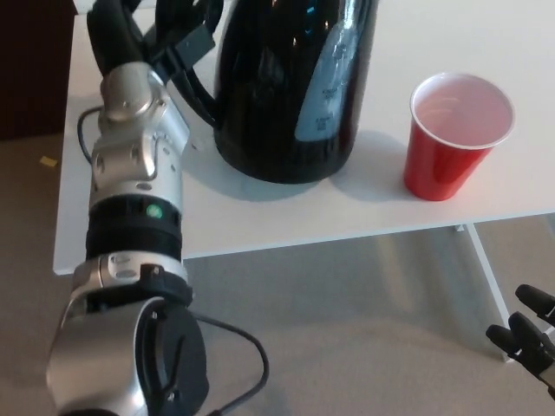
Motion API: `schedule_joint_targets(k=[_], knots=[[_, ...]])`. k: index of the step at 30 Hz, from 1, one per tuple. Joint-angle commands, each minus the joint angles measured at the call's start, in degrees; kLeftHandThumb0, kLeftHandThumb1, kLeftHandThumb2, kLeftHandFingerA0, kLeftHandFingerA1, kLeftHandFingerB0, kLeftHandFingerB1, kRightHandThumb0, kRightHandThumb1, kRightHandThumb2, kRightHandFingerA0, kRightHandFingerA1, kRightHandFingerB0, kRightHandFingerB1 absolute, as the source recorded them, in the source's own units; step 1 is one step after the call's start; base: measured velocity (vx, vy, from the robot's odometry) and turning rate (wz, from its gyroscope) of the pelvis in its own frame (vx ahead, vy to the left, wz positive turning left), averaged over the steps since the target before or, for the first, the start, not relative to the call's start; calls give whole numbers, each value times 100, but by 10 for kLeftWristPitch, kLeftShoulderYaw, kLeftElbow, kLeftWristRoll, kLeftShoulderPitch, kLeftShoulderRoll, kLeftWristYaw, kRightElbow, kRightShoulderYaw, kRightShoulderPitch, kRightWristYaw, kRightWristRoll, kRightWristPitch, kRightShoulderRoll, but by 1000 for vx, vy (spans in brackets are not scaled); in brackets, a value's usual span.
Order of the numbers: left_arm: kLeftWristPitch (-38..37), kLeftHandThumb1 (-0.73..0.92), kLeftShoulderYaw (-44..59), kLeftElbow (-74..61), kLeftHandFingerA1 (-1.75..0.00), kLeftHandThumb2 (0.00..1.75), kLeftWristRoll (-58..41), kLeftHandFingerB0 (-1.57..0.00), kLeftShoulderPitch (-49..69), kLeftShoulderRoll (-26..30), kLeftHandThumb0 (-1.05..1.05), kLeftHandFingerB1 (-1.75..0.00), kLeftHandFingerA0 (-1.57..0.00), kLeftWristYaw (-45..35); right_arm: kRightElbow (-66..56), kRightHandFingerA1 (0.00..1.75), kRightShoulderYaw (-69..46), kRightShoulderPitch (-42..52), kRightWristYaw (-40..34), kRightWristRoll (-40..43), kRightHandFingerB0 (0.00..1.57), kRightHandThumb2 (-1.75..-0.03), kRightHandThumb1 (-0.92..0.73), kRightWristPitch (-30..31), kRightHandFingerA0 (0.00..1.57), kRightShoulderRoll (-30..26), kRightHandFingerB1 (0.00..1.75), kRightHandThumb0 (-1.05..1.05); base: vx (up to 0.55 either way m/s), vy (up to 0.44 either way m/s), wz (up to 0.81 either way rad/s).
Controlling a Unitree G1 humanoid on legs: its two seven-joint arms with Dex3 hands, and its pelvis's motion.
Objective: The robot walk towards a table in front and uses its left hand to pick up the pot from the base and pour water to the cup on the right hand side
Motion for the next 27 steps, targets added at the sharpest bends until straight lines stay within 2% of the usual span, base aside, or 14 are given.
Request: schedule_joint_targets(k=[1,7,8,9,10,13,14,15,18,20,22,24,25,27], knots=[[28,63,-11,-18,-175,55,-60,-51,14,6,-12,-170,-73,-11,6,59,0,-3,-5,-5,56,-66,-38,-14,72,-4,54,-38,0,0,0],[27,63,-42,-14,-175,57,-81,-61,44,33,-21,-163,-73,-72,16,61,4,-5,-10,-11,59,-66,-37,-21,82,-7,54,-40,0,0,0],[36,56,-49,-1,-122,58,-92,-73,49,53,-43,-81,-72,-130,15,61,8,-6,-13,-15,57,-67,-39,-20,73,-6,54,-38,0,0,0],[39,56,-54,4,-122,58,-98,-73,51,63,-43,-81,-72,-155,14,61,9,-7,-14,-16,57,-67,-39,-19,73,-5,54,-38,0,0,0],[32,56,-71,13,-76,57,-93,-63,55,78,-53,-58,-67,-193,15,53,9,-9,-16,-16,62,-53,-46,-19,78,-3,47,-28,0,0,0],[30,56,-78,17,-76,57,-97,-63,56,83,-53,-58,-67,-199,15,53,9,-9,-17,-16,62,-53,-46,-19,78,-3,47,-28,0,0,0],[46,53,-141,26,0,60,-67,0,60,132,-93,-1,0,-322,14,61,7,-10,-21,-14,59,-67,-41,-15,76,-3,54,-35,0,0,0],[52,51,-173,33,0,62,-51,0,59,157,-96,0,0,-382,12,53,7,-11,-22,-14,64,-54,-47,-13,81,-3,47,-28,0,0,0],[50,51,-185,38,0,62,-52,0,57,166,-96,0,0,-394,11,53,7,-11,-22,-14,64,-54,-47,-13,81,-4,47,-28,0,0,0],[33,52,-212,60,0,57,-31,0,46,202,-89,0,0,-444,11,61,9,-12,-21,-17,59,-68,-40,-17,75,-6,55,-38,0,0,0],[18,48,-226,73,0,56,-24,0,44,221,-83,0,0,-464,14,53,7,-14,-22,-15,65,-54,-48,-14,80,-6,47,-27,0,0,0],[17,46,-240,81,0,58,-18,0,42,235,-86,0,0,-474,14,61,5,-15,-26,-14,59,-67,-41,-9,76,-6,55,-35,0,0,0],[3,47,-255,78,0,60,-6,0,51,251,-90,0,0,-484,14,52,9,-14,-23,-18,61,-54,-48,-12,80,-8,46,-28,0,0,0],[-2,50,-271,72,0,57,-2,0,60,267,-91,0,0,-492,15,53,11,-13,-20,-21,62,-53,-46,-15,82,-9,47,-29,0,0,0]])
